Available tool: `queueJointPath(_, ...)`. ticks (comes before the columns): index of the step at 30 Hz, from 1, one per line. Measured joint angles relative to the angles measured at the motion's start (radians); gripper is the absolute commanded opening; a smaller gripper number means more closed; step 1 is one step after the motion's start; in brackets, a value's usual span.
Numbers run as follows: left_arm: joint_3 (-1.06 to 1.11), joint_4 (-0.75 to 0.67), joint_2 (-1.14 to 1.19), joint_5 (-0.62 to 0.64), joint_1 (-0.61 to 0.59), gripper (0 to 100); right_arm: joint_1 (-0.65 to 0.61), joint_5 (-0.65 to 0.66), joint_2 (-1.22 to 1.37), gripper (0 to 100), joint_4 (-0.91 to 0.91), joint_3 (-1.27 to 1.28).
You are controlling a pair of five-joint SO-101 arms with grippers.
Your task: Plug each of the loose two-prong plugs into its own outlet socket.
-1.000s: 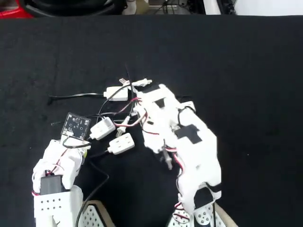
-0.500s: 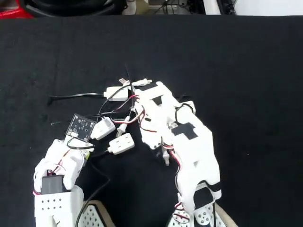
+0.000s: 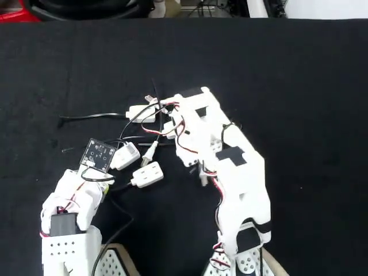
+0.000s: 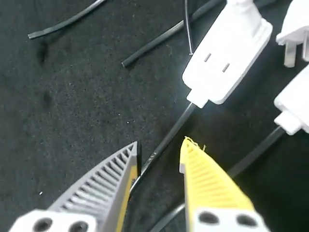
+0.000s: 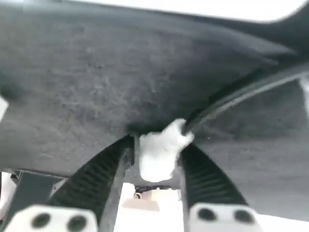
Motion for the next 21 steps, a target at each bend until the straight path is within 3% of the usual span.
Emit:
queueJointPath(4,0.000,0.000,0.000,0.000,0.000,15,0.000,-0.002,0.000,27.7,0.000,-0.012)
queueJointPath(14,0.000,0.000,0.000,0.000,0.000,15,0.008,-0.037,0.000,13.4,0.000,-0.100)
queueJointPath(21,0.000,0.000,0.000,0.000,0.000,15,0.008,-0.037,0.000,11.3,0.000,-0.092)
